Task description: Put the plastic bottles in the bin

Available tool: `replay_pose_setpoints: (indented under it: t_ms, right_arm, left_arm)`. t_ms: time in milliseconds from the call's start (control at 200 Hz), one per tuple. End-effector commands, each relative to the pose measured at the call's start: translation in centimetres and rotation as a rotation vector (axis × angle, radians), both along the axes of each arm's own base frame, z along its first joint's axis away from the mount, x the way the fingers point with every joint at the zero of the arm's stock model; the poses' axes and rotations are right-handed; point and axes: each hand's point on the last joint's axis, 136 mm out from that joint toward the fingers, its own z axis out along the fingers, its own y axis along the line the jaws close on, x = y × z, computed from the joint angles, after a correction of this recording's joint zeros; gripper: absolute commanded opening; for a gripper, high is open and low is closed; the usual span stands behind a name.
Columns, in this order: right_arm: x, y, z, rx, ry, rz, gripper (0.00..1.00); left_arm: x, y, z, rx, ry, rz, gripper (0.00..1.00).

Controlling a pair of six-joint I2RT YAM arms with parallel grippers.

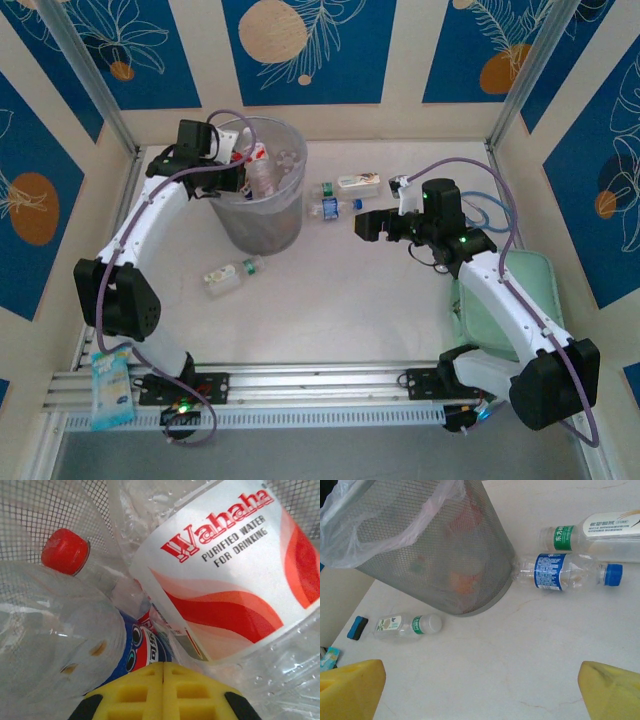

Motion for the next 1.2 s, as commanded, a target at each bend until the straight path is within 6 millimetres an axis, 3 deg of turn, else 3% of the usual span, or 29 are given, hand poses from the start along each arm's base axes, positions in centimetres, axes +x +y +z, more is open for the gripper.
replay_pose_setpoints:
  t_ms: [0, 150, 290, 490, 640, 790, 936, 1056, 1196]
  right_arm:
    - [0.7, -0.6, 1.1, -0.004, -0.002, -0.058, 0.99]
    - [2.2, -2.8, -1.1, -0.051, 0.142, -0.212, 1.00]
    - [4.0, -5.0, -3.4, 0.078, 0.387, -0.463, 0.95]
    - [7.3, -2.0, -6.1, 0.360, 0.550, -0.622, 0.85]
    - [9.9, -0.3, -8.9, 0.371, 0.607, -0.727, 0.79]
    - [12.3, 1.5, -11.2, 0.372, 0.623, -0.781, 0.76]
    - [14.0, 2.7, -13.4, 0.389, 0.676, -0.815, 0.90]
    - [15.0, 4.1, -14.9, 0.393, 0.702, -0.831, 0.93]
    - [15.9, 5.7, -17.0, 0.388, 0.729, -0.852, 0.89]
  left_arm:
    - [0.7, -0.3, 4.9, -0.019, -0.089, -0.017, 0.11]
    - [1.5, -1.0, 8.6, -0.046, -0.150, -0.043, 0.31]
    - [1.6, -1.1, 11.0, -0.067, -0.196, -0.042, 0.44]
    - [0.5, -0.3, 12.9, -0.077, -0.220, 0.004, 0.66]
    - [0.2, 1.3, 12.0, -0.075, -0.182, 0.052, 0.78]
    - [0.6, 4.1, 10.1, -0.054, -0.165, 0.147, 0.86]
    - [0.8, 6.3, 8.4, -0.073, -0.123, 0.208, 0.93]
    - [1.1, 6.5, 6.9, -0.086, -0.090, 0.205, 0.95]
    - [1.3, 5.9, 5.2, -0.106, -0.054, 0.179, 0.95]
